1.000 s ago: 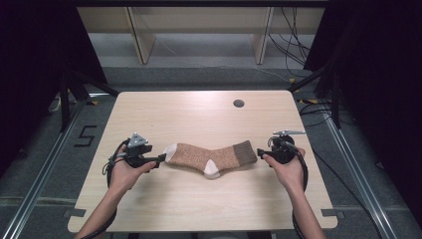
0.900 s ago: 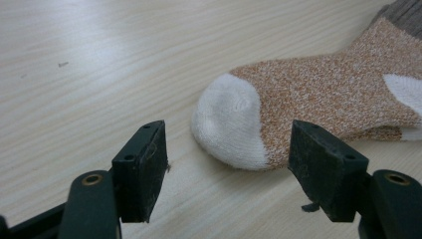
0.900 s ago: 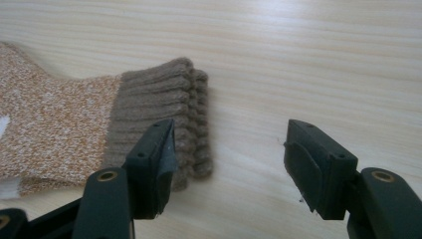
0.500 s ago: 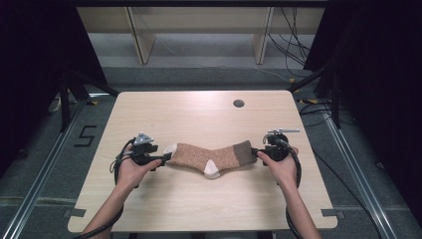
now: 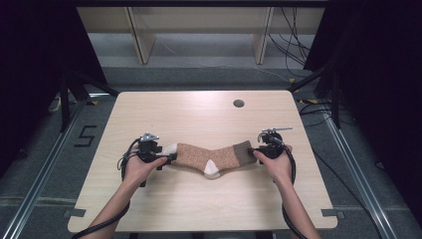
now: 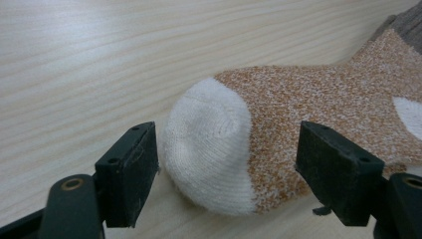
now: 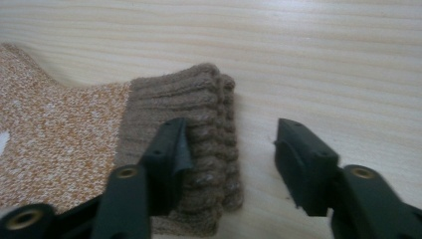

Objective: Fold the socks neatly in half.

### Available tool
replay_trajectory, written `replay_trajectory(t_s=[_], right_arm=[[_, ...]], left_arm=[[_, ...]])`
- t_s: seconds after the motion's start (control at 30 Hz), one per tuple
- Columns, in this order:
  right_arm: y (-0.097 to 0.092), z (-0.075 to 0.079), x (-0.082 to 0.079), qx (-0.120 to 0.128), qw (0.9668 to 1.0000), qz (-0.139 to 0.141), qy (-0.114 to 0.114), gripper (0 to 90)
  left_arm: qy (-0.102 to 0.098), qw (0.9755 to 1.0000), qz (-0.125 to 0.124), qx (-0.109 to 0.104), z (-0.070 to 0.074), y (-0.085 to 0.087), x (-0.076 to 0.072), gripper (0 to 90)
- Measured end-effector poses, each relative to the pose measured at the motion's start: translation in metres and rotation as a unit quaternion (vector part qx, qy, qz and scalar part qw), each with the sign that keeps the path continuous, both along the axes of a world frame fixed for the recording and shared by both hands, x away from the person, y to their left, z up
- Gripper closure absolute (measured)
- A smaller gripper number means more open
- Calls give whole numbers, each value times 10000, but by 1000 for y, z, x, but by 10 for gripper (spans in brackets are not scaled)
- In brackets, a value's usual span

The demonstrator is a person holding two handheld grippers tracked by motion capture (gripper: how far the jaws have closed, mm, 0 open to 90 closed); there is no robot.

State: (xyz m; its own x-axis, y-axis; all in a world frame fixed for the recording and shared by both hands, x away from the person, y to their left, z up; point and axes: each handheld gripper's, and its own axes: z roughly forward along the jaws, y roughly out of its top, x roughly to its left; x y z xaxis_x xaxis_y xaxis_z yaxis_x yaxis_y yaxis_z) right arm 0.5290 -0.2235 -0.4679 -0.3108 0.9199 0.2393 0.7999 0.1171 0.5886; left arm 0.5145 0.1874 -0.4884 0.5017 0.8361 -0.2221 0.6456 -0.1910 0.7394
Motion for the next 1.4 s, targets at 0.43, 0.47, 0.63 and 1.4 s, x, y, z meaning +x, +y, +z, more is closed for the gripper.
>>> replay_trajectory(t_s=[0.43, 0.47, 0.63, 1.4], right_arm=[[5, -7, 3, -53, 9997, 232, 98, 642], [6, -8, 3, -34, 9998, 188, 80, 641], [5, -10, 3, 1, 9998, 164, 130, 641], [13, -10, -4, 21, 9999, 139, 90, 636]], left_arm=[[179, 9995, 95, 240, -12, -10, 13, 233], [235, 9994, 95, 242, -13, -10, 14, 230], [357, 9993, 93, 104, -13, -10, 14, 299], [365, 9991, -112, -208, 37, -18, 10, 603]])
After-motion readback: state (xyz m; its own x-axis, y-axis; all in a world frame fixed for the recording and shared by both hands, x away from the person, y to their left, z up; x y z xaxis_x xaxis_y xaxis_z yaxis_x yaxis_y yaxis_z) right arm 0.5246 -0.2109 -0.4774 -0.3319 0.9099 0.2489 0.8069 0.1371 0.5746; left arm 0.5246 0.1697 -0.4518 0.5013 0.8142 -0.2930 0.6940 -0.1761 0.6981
